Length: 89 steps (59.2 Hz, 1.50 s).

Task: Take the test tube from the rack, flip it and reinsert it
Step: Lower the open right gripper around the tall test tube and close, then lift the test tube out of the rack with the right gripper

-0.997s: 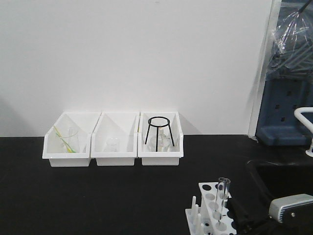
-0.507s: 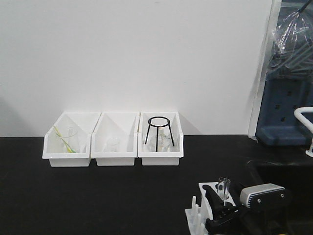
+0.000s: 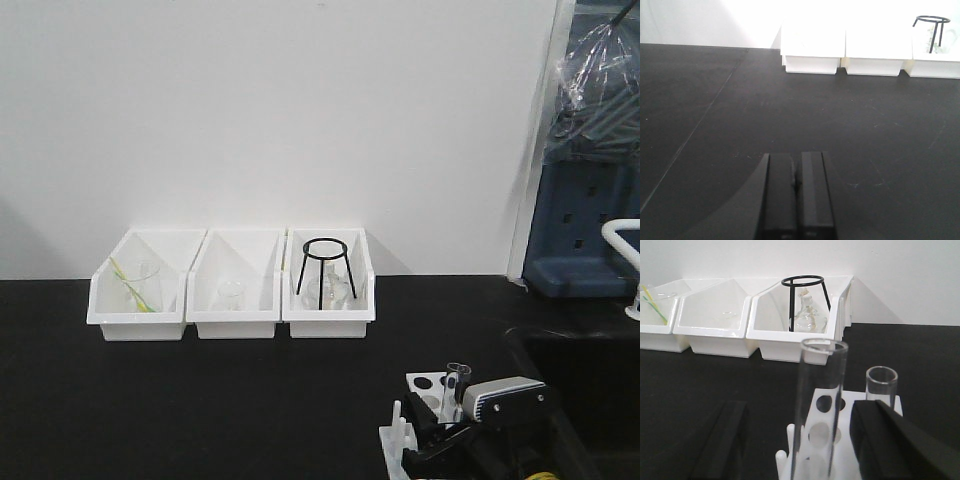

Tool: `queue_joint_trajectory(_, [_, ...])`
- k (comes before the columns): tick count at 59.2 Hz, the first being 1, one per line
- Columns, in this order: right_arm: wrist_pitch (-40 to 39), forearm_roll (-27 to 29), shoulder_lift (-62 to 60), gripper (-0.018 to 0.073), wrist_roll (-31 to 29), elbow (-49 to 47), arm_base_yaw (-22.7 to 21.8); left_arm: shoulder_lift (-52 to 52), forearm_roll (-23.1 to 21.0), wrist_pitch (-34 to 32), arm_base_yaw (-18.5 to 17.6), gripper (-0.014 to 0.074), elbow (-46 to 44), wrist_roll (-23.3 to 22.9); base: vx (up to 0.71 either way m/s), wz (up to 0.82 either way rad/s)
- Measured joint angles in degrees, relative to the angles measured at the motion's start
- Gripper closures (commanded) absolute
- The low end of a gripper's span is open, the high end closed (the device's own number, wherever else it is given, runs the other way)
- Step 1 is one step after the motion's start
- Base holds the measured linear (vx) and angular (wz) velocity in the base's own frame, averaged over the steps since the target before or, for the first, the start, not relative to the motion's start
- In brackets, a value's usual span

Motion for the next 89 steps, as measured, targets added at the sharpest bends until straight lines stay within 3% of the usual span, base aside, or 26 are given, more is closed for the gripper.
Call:
queue_joint_trajectory(19, [0.38, -0.04, 0.06, 0.0575, 0.09, 0.00, 0.00, 0.00, 0.00, 0.00, 0.00, 0.0603, 0.00, 0.00, 0.00, 0.00])
queue_joint_trajectory(40, [1.92, -1.33, -2.05, 0.0573, -1.08, 0.00, 0.00, 0.00, 0.00, 0.00, 0.00, 0.0603, 0.00, 0.00, 0.00, 0.00])
queue_joint_trajectory(70, [16.02, -1.63, -24.60, 0.0571, -3.88, -3.55, 0.00, 0.00, 0.00, 0.00, 0.00, 0.0603, 0.00, 0.00, 0.00, 0.00])
queue_joint_trajectory(80, [22.64, -2.03, -28.96, 0.0571, -7.63, -6.70, 0.00, 0.00, 0.00, 0.00, 0.00, 0.0603, 0.00, 0.00, 0.00, 0.00])
queue_joint_trajectory(89, [30.69, -8.50, -30.89, 0.0571, -19.16, -8.32, 0.00, 0.00, 0.00, 0.00, 0.00, 0.0603, 0.00, 0.00, 0.00, 0.00])
